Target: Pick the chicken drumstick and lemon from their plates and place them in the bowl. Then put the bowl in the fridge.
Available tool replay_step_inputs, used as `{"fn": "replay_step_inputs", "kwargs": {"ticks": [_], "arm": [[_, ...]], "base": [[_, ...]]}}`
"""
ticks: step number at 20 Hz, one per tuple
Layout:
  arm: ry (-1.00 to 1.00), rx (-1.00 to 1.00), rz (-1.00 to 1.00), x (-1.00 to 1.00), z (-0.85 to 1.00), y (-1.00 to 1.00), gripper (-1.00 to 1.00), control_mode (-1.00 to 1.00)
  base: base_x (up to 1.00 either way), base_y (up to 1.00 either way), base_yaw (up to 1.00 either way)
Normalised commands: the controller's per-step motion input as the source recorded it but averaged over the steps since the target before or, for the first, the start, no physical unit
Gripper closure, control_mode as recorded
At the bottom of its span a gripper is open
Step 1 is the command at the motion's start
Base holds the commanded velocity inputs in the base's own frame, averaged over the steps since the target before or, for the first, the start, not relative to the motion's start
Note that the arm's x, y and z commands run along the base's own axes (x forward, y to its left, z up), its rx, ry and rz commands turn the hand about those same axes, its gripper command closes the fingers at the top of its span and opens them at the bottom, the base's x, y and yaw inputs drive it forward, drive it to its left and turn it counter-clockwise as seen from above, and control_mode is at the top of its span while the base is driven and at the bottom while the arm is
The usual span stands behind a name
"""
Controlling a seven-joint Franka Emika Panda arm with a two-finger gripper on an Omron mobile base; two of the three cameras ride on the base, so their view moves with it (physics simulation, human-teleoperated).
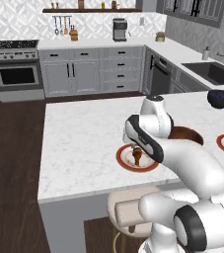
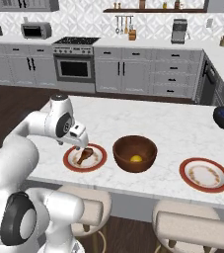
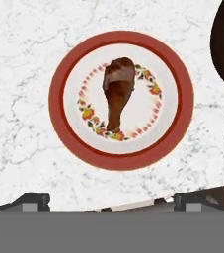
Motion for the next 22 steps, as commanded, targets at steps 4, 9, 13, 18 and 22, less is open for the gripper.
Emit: {"fn": "replay_step_inputs", "kwargs": {"ticks": [4,9,13,18,22], "arm": [[0.00,-0.01,-0.02,0.39,-0.29,-0.16,-1.00,-1.00],[0.00,0.00,0.00,0.08,-0.30,-0.20,-1.00,-1.00],[0.00,0.00,0.00,-0.02,-0.48,-0.01,-1.00,-1.00],[0.00,0.00,0.00,0.20,-0.51,-0.01,-1.00,-1.00],[0.00,0.00,0.00,0.11,-0.43,0.00,-1.00,-1.00]], "base": [[0.00,0.00,0.00],[0.00,0.00,0.00],[0.00,0.00,0.00],[0.00,0.00,0.00],[0.00,0.00,0.00]]}}
